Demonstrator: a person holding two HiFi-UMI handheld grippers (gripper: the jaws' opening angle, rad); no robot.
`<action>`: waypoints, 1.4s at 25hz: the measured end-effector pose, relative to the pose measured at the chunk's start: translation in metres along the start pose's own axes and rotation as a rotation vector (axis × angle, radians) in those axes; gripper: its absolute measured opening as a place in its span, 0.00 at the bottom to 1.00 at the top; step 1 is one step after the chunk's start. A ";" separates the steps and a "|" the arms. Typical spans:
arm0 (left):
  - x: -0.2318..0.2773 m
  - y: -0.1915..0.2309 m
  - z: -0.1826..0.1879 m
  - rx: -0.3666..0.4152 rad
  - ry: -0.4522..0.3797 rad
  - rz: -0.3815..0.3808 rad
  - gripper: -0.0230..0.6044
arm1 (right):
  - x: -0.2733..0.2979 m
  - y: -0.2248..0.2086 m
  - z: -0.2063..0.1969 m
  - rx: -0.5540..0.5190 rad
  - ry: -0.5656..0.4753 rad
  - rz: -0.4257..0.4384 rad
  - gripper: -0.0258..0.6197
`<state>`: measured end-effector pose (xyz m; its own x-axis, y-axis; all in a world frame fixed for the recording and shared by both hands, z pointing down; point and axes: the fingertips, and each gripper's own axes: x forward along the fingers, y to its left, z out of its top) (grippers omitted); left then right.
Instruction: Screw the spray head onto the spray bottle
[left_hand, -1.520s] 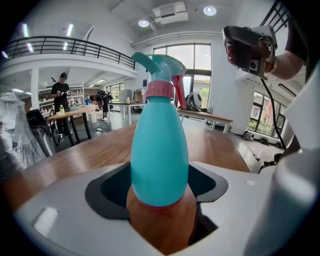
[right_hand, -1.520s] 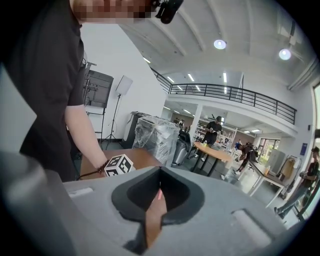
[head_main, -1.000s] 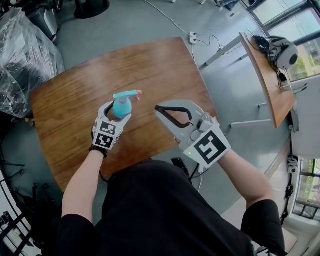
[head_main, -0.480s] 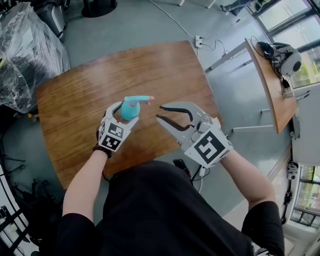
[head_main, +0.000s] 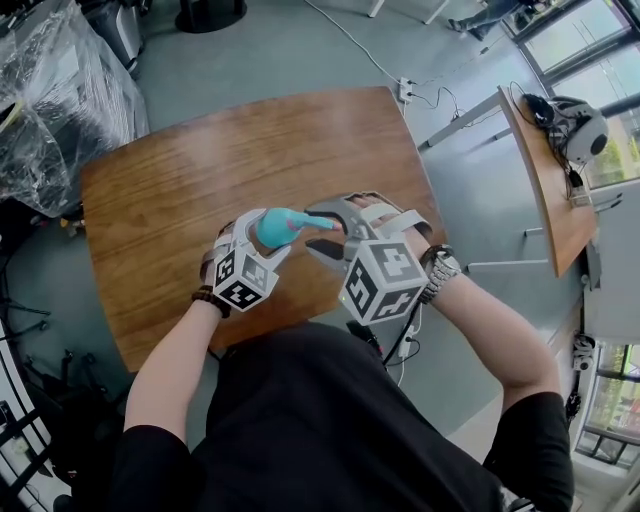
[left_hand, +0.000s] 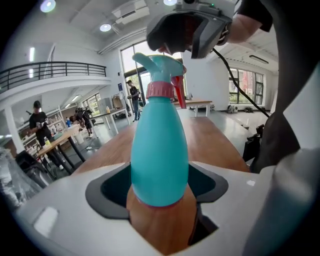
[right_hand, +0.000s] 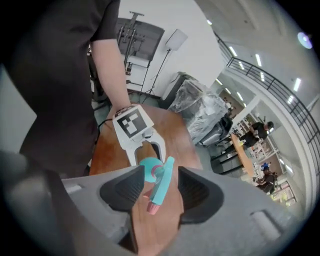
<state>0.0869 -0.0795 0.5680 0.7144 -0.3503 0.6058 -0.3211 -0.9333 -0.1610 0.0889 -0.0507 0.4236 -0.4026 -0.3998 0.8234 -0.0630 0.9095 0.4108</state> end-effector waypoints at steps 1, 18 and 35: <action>-0.001 -0.003 0.002 0.018 -0.002 -0.005 0.64 | 0.006 0.004 -0.004 -0.011 0.028 0.026 0.34; -0.008 -0.009 0.005 0.144 0.040 0.077 0.64 | 0.033 0.017 -0.017 0.396 0.108 0.142 0.22; 0.003 0.000 -0.014 0.034 0.084 0.087 0.64 | 0.021 -0.021 -0.023 1.050 -0.111 0.054 0.34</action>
<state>0.0800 -0.0792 0.5807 0.6299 -0.4233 0.6511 -0.3569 -0.9024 -0.2414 0.1029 -0.0811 0.4412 -0.5066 -0.3914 0.7682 -0.7793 0.5890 -0.2139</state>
